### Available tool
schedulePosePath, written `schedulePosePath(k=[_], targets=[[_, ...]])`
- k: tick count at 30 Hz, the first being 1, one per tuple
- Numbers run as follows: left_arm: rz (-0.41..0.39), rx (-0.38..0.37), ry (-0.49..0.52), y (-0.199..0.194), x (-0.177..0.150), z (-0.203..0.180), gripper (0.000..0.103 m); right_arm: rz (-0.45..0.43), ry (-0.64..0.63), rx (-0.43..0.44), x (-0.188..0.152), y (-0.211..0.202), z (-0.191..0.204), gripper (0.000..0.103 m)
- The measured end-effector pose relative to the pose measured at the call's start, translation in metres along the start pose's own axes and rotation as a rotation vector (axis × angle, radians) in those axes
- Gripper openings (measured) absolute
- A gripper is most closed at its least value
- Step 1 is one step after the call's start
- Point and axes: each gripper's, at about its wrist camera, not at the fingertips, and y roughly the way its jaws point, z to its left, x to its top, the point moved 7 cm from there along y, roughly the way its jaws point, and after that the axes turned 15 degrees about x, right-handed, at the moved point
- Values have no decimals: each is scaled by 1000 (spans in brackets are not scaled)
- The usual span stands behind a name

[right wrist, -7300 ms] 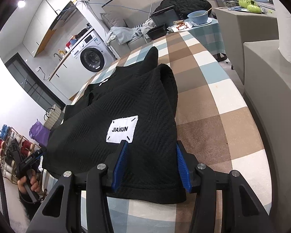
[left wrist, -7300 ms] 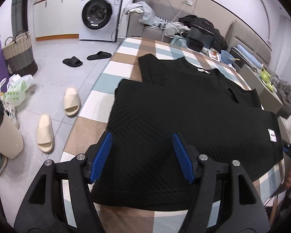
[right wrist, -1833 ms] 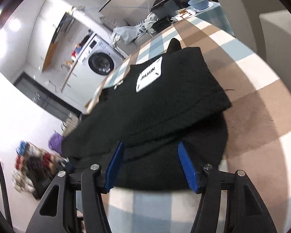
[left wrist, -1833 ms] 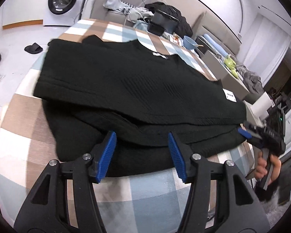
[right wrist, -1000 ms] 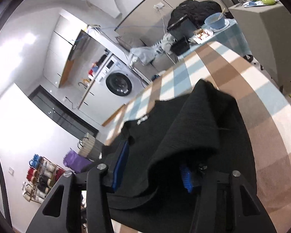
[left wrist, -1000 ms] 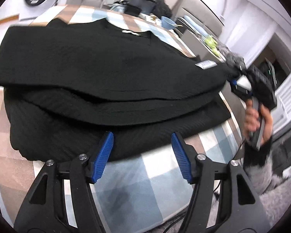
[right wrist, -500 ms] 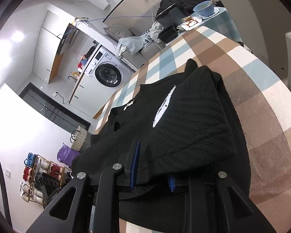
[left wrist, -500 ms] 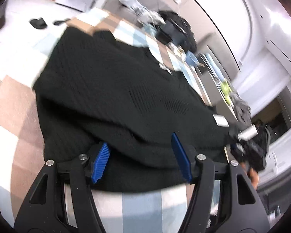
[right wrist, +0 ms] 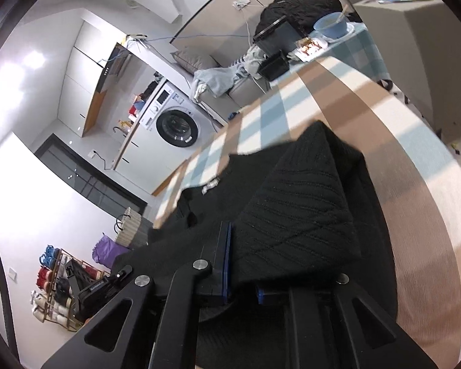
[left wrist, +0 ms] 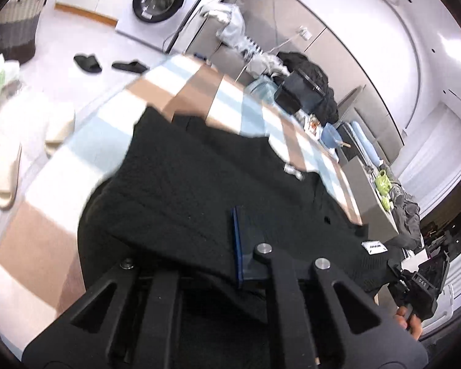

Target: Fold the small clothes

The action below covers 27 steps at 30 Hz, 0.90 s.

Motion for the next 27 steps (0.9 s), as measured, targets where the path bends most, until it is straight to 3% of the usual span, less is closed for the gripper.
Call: schedulePosePath(k=[6, 8, 9, 10, 12, 14, 19, 27], targets=[[-74, -9, 10, 9, 70, -27, 7, -52, -44, 7, 60, 31, 19, 13], [-75, -9, 12, 24, 96, -37, 8, -70, -35, -15, 81, 46, 16, 27], [-73, -7, 6, 31, 106, -39, 13, -82, -29, -33, 91, 54, 12, 35], [-72, -7, -6, 42, 118, -41, 27, -90, -27, -51, 99, 60, 7, 48], [-62, 40, -23, 55, 131, -38, 47, -106, -35, -158, 110, 68, -9, 50], [-75, 58, -39, 59, 139, -32, 49, -87, -21, -189, 109, 69, -18, 50], [-82, 111, 15, 53, 127, -18, 54, -36, -55, -232, 89, 48, -28, 52], [-114, 166, 122, 7, 64, 4, 56, 88, -141, -324, 36, 9, -31, 58]])
